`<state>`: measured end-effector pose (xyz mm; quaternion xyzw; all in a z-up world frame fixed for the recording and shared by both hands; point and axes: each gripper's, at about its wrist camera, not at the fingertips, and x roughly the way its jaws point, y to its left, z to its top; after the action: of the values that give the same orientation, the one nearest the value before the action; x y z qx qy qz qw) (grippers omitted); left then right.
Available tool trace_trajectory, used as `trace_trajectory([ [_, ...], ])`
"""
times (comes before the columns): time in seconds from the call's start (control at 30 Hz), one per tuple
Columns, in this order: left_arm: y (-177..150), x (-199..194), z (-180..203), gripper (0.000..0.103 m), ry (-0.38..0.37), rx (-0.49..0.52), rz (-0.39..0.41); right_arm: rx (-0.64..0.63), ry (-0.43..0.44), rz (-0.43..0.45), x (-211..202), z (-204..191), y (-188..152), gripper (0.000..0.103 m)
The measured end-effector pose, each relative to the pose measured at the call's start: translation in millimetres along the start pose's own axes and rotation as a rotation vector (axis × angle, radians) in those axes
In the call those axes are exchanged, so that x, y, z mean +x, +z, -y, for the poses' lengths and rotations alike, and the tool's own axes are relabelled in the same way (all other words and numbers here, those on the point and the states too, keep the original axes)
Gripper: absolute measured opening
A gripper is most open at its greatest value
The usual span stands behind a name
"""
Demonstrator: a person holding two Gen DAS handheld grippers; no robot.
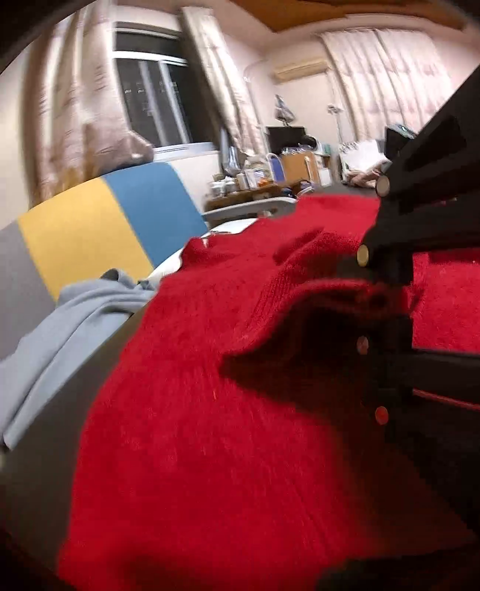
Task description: Fold clothes
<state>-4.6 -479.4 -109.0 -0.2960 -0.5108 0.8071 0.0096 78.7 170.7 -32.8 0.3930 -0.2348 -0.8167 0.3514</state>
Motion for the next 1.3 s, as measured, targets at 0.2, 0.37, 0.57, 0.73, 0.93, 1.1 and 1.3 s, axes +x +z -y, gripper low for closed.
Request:
trace_trajectory([
  [0.2,-25.4,-50.2,23.4,0.006,-0.048,0.130,0.183,0.002,0.006,0.004,0.3,0.7,-0.3,0.103],
  [0.37,-37.8,-26.4,-15.6,0.010,0.161,0.076,0.053,0.002,0.008,0.004,0.0,0.9,-0.3,0.103],
  [0.57,-18.8,-22.2,-16.1,0.039,0.133,0.028,0.053,-0.037,0.001,-0.053,-12.0,-6.8,-3.9,0.103],
  [0.73,-9.6,-9.3,-4.3,0.030,0.190,0.169,0.007,-0.074,-0.006,-0.110,-23.2,-14.1,-7.2,0.103],
  [0.93,-5.8,-17.8,10.3,0.006,0.251,0.235,0.051,-0.133,0.008,-0.125,-36.8,-28.3,3.1,0.103],
  [1.1,8.2,-27.7,31.6,0.006,0.272,0.294,0.132,-0.224,-0.033,-0.104,2.0,-47.2,40.5,0.103],
  [1.3,6.2,8.8,18.4,0.009,0.460,0.366,0.053,-0.297,-0.403,-0.167,59.7,-16.5,40.5,0.103],
])
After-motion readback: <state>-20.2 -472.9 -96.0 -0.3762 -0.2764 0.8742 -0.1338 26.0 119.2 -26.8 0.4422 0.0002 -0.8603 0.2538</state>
